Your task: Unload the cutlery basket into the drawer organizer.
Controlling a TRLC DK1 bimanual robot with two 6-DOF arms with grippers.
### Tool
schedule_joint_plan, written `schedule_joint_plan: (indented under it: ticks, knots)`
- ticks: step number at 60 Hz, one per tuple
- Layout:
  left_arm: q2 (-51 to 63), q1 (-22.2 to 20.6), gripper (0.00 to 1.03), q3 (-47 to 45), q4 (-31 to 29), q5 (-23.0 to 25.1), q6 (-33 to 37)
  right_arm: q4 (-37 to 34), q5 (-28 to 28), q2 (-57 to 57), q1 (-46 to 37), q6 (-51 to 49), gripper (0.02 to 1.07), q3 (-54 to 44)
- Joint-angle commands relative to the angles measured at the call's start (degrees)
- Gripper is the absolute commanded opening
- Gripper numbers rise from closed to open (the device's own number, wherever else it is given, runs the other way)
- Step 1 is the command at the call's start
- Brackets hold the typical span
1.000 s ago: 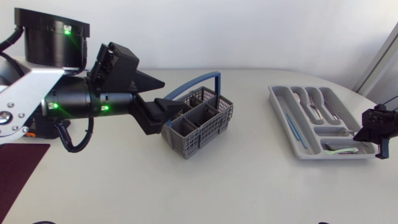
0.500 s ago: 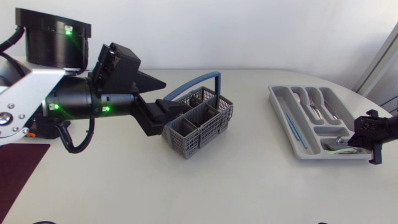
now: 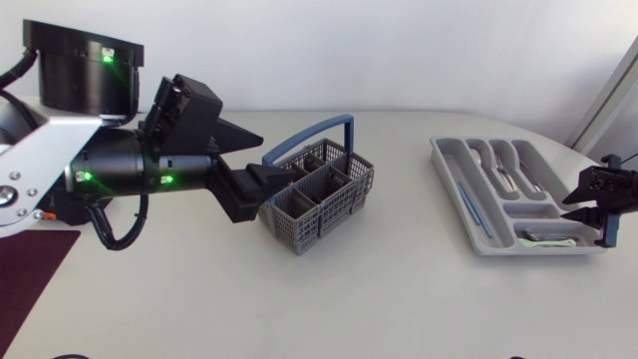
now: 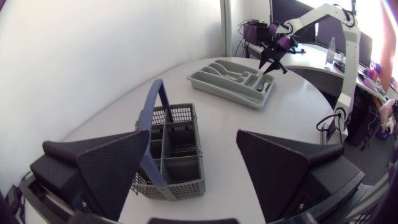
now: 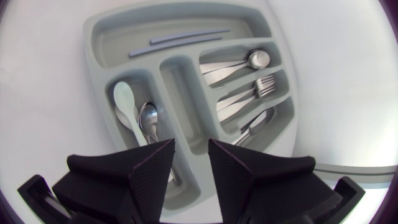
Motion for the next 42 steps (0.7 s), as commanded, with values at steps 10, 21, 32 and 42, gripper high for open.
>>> schedule_joint_plan:
  ticks: [10, 21, 32, 42]
  knots:
    - [-3.9, 4.9, 0.98, -3.1, -1.8, -0.3, 1.5, 0.2, -4.2, -11.9, 7.0, 11.8, 0.47, -8.5]
    - [-5.6, 9.1, 0.98, -5.2, -2.6, -0.3, 1.7, 3.0, -4.6, -18.4, 17.8, 27.1, 0.47, -13.1]
    - [-5.0, 14.0, 0.96, -6.9, -2.8, -0.3, 1.7, 11.9, -2.9, -18.9, 29.1, 42.7, 0.47, -15.7]
    - [-0.1, 15.0, 0.93, -7.7, -2.5, -0.4, 2.8, 19.2, 0.1, -12.9, 36.7, 53.5, 0.47, -14.3]
